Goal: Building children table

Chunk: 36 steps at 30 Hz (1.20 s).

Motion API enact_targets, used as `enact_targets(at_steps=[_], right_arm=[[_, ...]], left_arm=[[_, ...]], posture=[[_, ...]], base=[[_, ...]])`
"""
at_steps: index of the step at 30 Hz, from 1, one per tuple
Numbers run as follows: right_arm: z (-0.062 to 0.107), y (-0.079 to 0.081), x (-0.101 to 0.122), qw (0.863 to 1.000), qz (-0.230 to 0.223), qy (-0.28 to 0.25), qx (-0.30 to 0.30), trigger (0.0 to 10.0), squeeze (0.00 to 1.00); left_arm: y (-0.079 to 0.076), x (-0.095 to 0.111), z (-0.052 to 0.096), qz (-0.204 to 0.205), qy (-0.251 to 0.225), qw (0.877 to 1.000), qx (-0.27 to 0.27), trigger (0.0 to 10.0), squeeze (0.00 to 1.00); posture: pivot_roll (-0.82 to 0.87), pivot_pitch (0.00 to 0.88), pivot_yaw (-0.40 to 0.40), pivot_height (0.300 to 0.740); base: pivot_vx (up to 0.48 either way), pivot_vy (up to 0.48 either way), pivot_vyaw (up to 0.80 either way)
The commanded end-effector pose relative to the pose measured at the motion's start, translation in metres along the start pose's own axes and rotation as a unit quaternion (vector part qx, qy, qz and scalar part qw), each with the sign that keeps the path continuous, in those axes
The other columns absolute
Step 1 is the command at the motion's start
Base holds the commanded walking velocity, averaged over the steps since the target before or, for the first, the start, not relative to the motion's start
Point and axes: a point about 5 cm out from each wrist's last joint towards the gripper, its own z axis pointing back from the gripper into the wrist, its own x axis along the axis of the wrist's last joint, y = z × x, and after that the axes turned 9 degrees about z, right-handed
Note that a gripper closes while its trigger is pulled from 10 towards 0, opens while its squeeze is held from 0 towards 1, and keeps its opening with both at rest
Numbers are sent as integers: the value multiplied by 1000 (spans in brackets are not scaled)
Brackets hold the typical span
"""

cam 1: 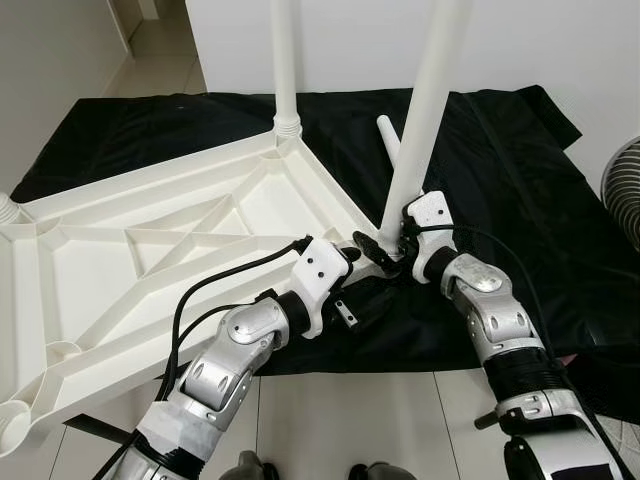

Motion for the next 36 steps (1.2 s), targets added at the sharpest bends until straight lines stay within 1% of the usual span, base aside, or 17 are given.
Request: enact_targets(at_steps=[1, 2, 4, 5, 14, 15, 16, 19, 23, 25, 26, 29, 30, 31, 34, 35, 36], right_arm=[[-3, 4, -1, 1000, 6, 3, 24, 3843, 0], [-3, 2, -4, 1000, 10, 10, 22, 353, 0], [-3, 1, -5, 1000, 13, 15, 19, 353, 0], [-2, -1, -7, 1000, 11, 19, 23, 0, 0], [6, -6, -16, 999, 4, 21, 29, 0, 0], [6, -6, -17, 1000, -4, 22, 20, 8863, 0], [6, -6, -19, 1000, -15, 24, 8, 10000, 0], [4, -3, -20, 999, -34, 26, -16, 10000, 0], [0, 2, -19, 997, -46, 30, -46, 10000, 0], [-3, 6, -15, 991, -73, 36, -103, 10000, 0], [-3, 6, -15, 991, -73, 36, -103, 10000, 0], [-1, 9, -13, 972, -113, 57, -196, 10000, 0], [-1, 9, -13, 972, -113, 57, -196, 10000, 0], [2, 11, -14, 962, -122, 70, -234, 10000, 0], [3, 12, -14, 958, -123, 74, -248, 10000, 0], [6, 14, -15, 945, -137, 78, -288, 10000, 0], [6, 14, -15, 945, -137, 78, -288, 10000, 0]], left_arm=[[0, 0, 1, -3, 4, 1000, -17, 10000, 0], [0, 0, 1, -4, 4, 1000, -17, 10000, 0], [1, 0, 0, -3, 4, 1000, -17, 10000, 0], [0, 0, 0, -3, 4, 1000, -17, 10000, 0], [-2, -1, -1, 1, 5, 1000, -21, 10000, 0], [-3, -2, -1, 2, 4, 1000, -21, 10000, 0], [-3, -2, -1, 2, 5, 1000, -22, 10000, 0], [-3, -2, -1, 4, 5, 1000, -22, 10000, 0], [-4, -3, -1, 5, 5, 1000, -22, 10000, 0], [-4, -3, -1, 6, 5, 1000, -22, 10000, 0], [-4, -3, -1, 6, 5, 1000, -22, 10000, 0], [-4, -3, -1, 7, 5, 1000, -21, 10000, 0], [-4, -3, -1, 7, 5, 1000, -21, 10000, 0], [-4, -4, 0, 7, 6, 1000, -21, 10000, 0], [-4, -4, 0, 7, 7, 1000, -21, 10000, 0], [-5, -4, -1, 8, 7, 1000, -24, 10000, 0], [-5, -4, -1, 8, 7, 1000, -24, 10000, 0]], posture=[[-116, 71, 48, 740], [-115, 70, 49, 740], [-115, 70, 49, 740], [-115, 70, 49, 740], [-126, 82, 49, 740], [-126, 86, 48, 740], [-126, 88, 47, 740], [-127, 90, 47, 740], [-128, 93, 46, 740], [-126, 95, 44, 740], [-126, 95, 44, 740], [-131, 100, 44, 740], [-131, 100, 44, 740], [-136, 102, 49, 740], [-136, 102, 49, 740], [-143, 103, 53, 740], [-143, 103, 53, 740]], base=[[0, 0, 0], [0, 0, 0], [0, 0, 0], [0, 0, 0], [0, 0, 0], [0, 0, 0], [0, 0, 0], [0, 0, 0], [0, 0, 0], [0, 0, 0], [0, 0, 0], [0, 0, 0], [0, 0, 0], [0, 0, 0], [0, 0, 0], [0, 0, 0], [0, 0, 0]])
